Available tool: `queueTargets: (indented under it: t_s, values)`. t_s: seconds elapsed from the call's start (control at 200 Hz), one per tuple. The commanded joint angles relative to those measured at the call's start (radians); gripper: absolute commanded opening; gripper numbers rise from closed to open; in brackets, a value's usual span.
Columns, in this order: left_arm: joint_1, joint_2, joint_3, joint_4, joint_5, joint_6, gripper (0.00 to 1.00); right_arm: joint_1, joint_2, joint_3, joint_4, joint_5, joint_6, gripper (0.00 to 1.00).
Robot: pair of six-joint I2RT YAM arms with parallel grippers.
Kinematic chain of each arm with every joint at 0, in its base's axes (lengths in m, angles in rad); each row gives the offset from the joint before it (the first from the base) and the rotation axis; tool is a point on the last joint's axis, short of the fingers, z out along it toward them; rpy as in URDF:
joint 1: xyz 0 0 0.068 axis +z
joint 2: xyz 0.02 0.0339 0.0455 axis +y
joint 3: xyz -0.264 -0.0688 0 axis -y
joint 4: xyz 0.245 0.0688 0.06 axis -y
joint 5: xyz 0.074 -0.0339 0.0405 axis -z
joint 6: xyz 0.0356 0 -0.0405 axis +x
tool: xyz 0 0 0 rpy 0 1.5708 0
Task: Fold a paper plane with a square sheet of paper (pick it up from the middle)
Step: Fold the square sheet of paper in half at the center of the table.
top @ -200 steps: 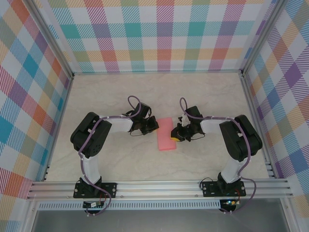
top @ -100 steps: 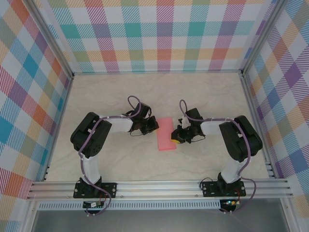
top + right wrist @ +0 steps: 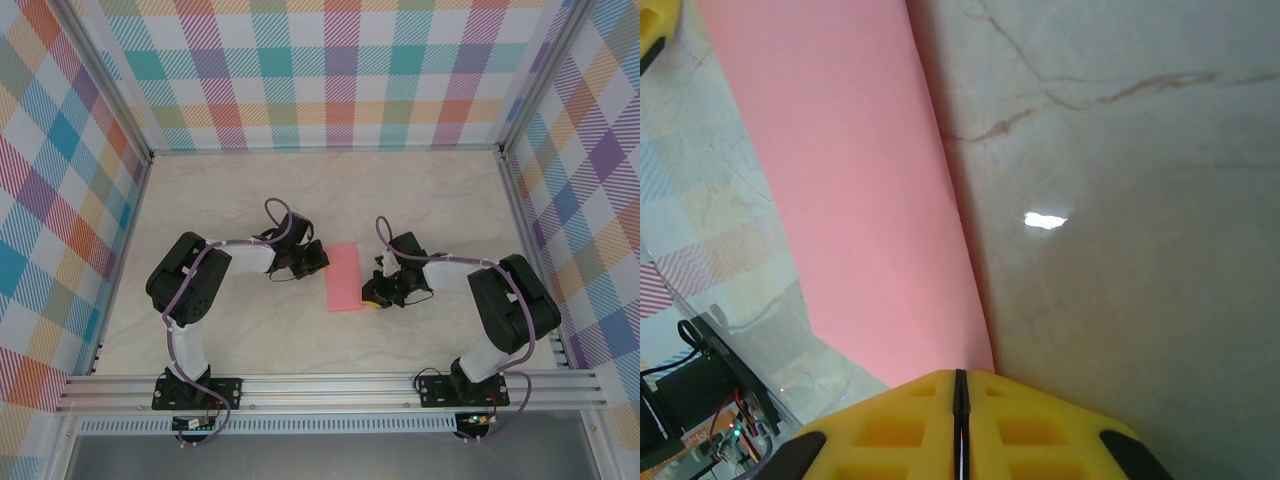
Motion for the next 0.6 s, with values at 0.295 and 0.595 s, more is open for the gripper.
queueTargets:
  t_s: [0.295,0.595]
  values:
    - [-0.007,0.105,-0.052,-0.132,-0.100,0.001,0.02,0.044,0.160,0.196,0.024,0.021,-0.001,0.10]
    - [-0.007,0.105,-0.047,-0.141,-0.110,-0.018,0.02,0.045,0.139,0.094,-0.018,0.013,-0.043,0.10]
